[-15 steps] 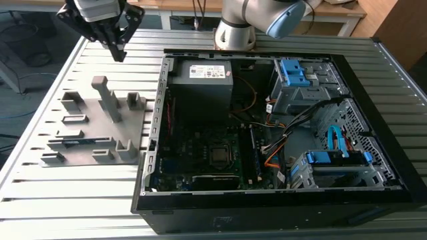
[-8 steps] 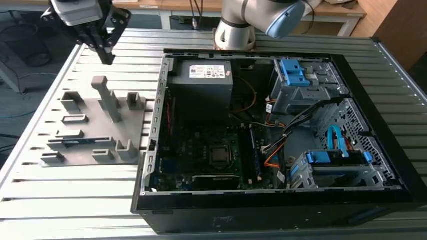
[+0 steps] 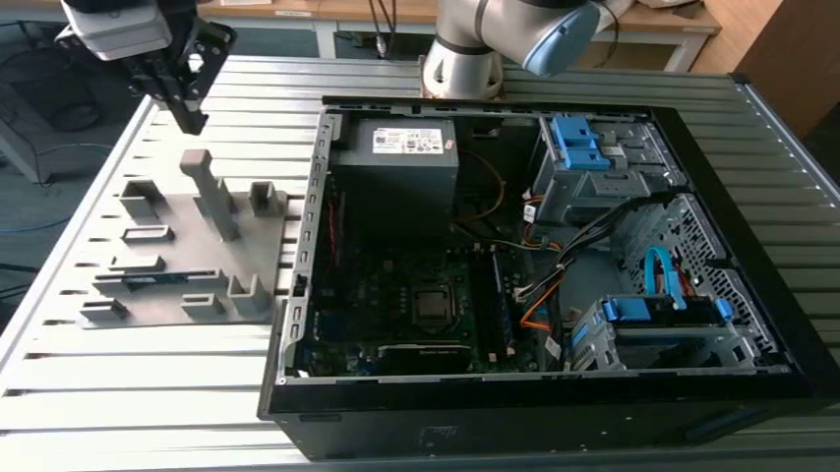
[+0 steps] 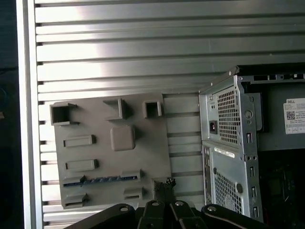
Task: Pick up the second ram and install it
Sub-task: 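Reach for the second ram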
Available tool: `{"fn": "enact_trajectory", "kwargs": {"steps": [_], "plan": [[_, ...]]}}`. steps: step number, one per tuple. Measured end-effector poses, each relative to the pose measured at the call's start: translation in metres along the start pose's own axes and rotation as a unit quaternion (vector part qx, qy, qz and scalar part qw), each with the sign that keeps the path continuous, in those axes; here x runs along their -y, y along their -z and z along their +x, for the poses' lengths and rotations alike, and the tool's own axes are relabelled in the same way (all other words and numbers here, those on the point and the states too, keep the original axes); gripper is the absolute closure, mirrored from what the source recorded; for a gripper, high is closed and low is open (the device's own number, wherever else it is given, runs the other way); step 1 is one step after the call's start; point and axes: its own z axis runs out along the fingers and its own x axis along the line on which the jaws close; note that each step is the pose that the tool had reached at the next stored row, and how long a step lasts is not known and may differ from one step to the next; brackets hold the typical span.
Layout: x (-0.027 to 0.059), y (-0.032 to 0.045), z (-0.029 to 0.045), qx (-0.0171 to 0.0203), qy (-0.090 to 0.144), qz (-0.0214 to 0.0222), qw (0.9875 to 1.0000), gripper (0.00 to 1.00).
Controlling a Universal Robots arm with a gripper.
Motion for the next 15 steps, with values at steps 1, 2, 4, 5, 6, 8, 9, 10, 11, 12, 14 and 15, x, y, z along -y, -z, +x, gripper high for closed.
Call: {"fn": "enact_trajectory", "kwargs": {"steps": [1, 2, 4, 5, 6, 8, 9, 10, 11, 12, 14, 15], "plan": [[0.0009, -0.0004, 0.0013, 0.0001, 0.0, -0.0001, 1.0, 0.9], [0.0019, -0.0009, 0.0027, 0.0, 0.0, 0.0, 1.0, 0.9], [0.0038, -0.0021, 0.0049, 0.0, 0.0, -0.0001, 1.0, 0.9], [0.0049, -0.003, 0.0058, 0.0, 0.0, 0.0, 1.0, 0.9], [0.006, -0.004, 0.0064, 0.0, 0.0, -0.0001, 1.0, 0.9], [0.0084, -0.0069, 0.0076, 0.0001, 0.0, -0.0001, 1.0, 0.9], [0.0097, -0.0086, 0.0081, 0.0001, 0.0, -0.0001, 1.0, 0.9], [0.011, -0.0103, 0.0088, 0.0, 0.0, -0.0001, 1.0, 0.9], [0.0124, -0.0117, 0.0097, -0.0001, 0.0, 0.0, 1.0, 0.9], [0.0139, -0.0132, 0.0113, 0.0, 0.0, 0.0, 1.0, 0.9], [0.017, -0.0159, 0.0153, 0.0, 0.0, 0.0, 1.0, 0.9], [0.0186, -0.0173, 0.0176, 0.0001, 0.0, -0.0001, 1.0, 0.9]]}}
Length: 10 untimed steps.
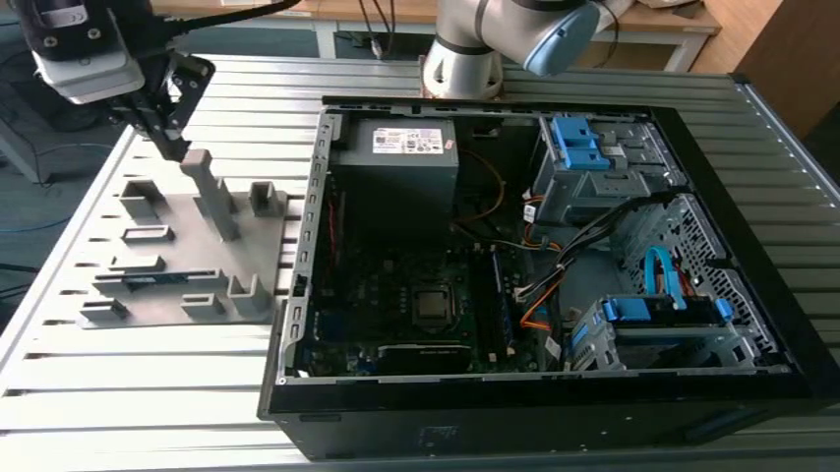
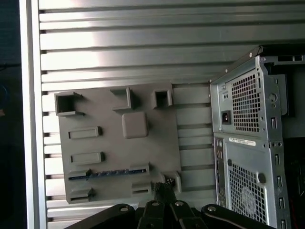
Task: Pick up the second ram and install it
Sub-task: 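Reach for the second ram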
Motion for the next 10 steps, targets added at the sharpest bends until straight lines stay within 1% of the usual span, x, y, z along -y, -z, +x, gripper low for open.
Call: {"fn": "enact_trajectory", "kwargs": {"steps": [3, 10], "plan": [[0.0039, -0.0035, 0.0058, 0.0, 0.0, 0.0, 1.0, 0.9], [0.0102, -0.0103, 0.0159, 0.0, 0.0, 0.0, 1.0, 0.9]]}}
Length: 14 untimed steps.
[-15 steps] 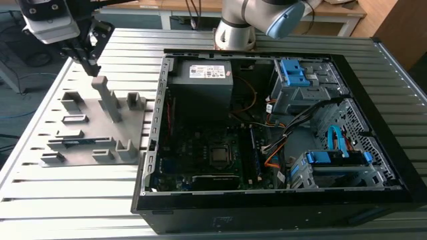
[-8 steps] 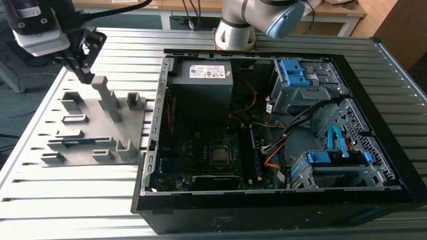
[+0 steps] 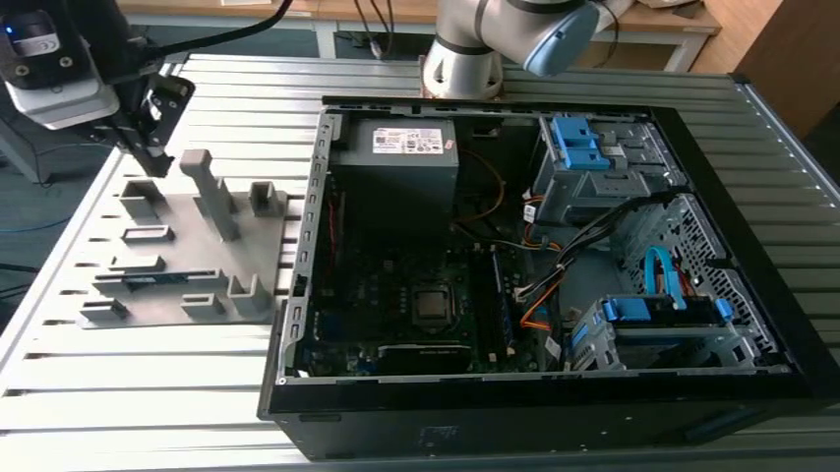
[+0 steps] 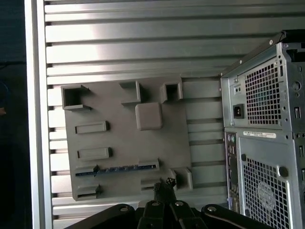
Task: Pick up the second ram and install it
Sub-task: 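Reach for the second ram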
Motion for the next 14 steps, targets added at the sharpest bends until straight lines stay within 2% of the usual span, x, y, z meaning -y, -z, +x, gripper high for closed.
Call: {"fn": "enact_trajectory", "kwargs": {"steps": [14], "plan": [[0.0079, -0.0129, 0.0221, 0.0, 0.0, 0.0, 1.0, 0.9]]}}
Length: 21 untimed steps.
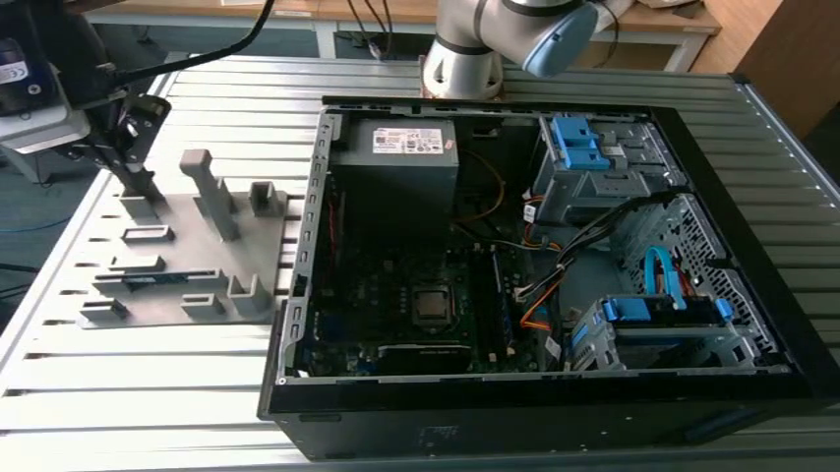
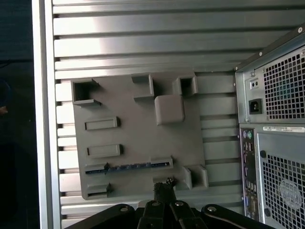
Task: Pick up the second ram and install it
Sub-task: 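Reach for the second ram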
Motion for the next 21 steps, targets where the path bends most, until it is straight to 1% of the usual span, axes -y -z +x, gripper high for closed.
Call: {"fn": "enact_trajectory", "kwargs": {"steps": [4, 11, 21], "plan": [[0.0016, -0.0046, 0.0066, 0.0, 0.0, 0.0, 1.0, 0.9], [0.0038, -0.0132, 0.0155, 0.0, 0.0, 0.0, 1.0, 0.9], [0.0063, -0.0259, 0.025, 0.0, 0.0, 0.0, 1.0, 0.9]]}}
